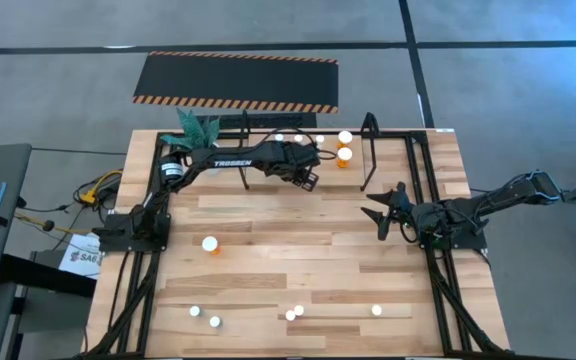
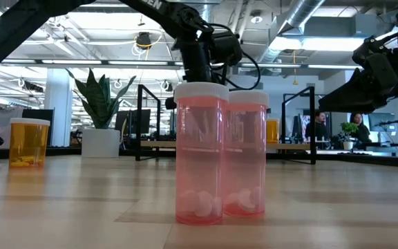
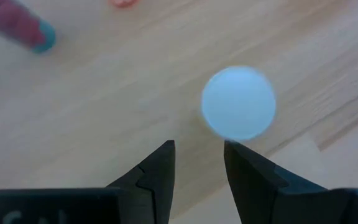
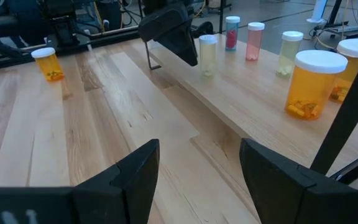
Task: Pick and place medicine bottles onto shelf by color
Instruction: Put the yellow pill bottle on the shelf
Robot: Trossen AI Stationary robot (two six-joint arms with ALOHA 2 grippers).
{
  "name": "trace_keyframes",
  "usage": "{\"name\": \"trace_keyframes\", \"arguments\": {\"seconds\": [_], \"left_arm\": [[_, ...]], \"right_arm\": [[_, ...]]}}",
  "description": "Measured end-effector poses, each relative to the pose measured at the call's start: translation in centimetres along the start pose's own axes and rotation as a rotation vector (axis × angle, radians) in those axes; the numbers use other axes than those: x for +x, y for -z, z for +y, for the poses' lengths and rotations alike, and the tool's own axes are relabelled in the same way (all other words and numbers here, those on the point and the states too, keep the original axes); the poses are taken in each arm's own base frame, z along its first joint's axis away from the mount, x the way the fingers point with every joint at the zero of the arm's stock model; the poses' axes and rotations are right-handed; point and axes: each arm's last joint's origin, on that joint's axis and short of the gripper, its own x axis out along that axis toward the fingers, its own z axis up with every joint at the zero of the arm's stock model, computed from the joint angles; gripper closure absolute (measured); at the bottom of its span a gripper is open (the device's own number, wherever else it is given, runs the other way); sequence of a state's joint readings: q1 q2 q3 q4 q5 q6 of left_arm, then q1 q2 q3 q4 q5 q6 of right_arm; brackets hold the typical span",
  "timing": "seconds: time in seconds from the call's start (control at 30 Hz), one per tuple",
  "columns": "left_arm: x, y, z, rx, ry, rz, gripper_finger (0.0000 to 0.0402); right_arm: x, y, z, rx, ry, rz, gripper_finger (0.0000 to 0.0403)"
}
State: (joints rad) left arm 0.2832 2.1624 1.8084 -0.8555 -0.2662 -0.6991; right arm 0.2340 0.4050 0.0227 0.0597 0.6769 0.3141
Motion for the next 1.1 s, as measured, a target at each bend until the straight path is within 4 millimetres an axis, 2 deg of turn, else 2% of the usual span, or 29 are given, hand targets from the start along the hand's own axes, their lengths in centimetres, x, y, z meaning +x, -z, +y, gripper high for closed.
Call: {"name": "trace_keyframes", "arguments": {"seconds": [0.17,0.27,0.43,0.63,0.77,0.87,1.0,1.1], "left_arm": [[-0.5,0.3,0.2,-0.043,0.002,0.040,0.0267],[-1.8,0.3,0.3,-0.035,-0.006,0.061,0.0251],[-5.9,0.3,1.3,-0.004,-0.030,0.047,0.0229],[-11.9,1.3,3.7,-0.003,-0.109,-0.009,0.0244],[-15.0,4.3,5.0,-0.009,-0.107,-0.111,0.0267],[-16.0,7.8,6.4,-0.023,-0.089,-0.240,0.0286],[-16.1,12.7,8.5,-0.057,-0.030,-0.443,0.0308],[-15.5,15.6,10.1,-0.076,0.035,-0.562,0.0317]], "right_arm": [[0.0,0.0,0.0,-0.001,0.000,0.001,0.0159],[0.0,0.0,0.0,-0.001,0.000,0.001,0.0159],[0.0,0.0,0.0,-0.001,0.001,0.001,0.0159],[0.0,0.0,0.0,0.000,0.000,0.000,0.0159],[0.0,0.0,0.0,0.000,0.000,0.000,0.0159],[0.0,0.0,0.0,0.000,0.000,0.000,0.0159],[0.0,0.0,0.0,0.000,0.000,0.000,0.0159],[0.0,0.0,0.0,0.000,0.000,0.000,0.0159]]}}
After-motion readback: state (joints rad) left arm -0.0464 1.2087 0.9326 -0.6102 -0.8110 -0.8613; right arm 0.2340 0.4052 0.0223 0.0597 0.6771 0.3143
